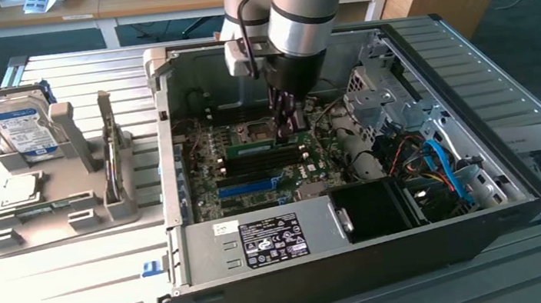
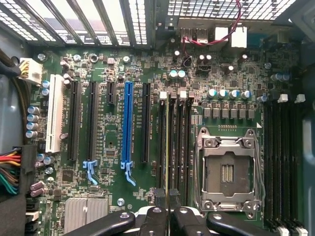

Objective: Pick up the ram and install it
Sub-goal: 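Insert the ram into the slot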

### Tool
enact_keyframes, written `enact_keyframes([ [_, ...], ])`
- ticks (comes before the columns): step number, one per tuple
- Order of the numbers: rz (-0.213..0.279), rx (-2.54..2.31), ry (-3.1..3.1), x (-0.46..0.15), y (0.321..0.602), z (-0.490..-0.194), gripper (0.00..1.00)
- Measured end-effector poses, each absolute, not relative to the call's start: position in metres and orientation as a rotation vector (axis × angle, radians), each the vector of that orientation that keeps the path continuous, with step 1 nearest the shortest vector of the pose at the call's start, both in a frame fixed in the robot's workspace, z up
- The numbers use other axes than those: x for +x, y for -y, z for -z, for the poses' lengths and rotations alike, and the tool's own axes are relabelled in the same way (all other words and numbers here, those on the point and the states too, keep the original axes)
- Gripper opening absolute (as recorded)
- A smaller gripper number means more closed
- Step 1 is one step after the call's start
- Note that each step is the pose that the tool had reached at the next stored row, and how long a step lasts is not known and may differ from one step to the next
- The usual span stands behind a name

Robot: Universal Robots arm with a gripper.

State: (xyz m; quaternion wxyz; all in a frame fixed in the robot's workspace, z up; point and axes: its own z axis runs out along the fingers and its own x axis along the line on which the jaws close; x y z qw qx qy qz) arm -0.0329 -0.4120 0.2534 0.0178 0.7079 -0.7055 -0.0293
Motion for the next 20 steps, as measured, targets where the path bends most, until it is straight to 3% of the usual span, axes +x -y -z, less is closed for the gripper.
enact_keyframes([
  [20,0.091,2.199,2.191,-0.0328,0.412,-0.2468,0.12],
])
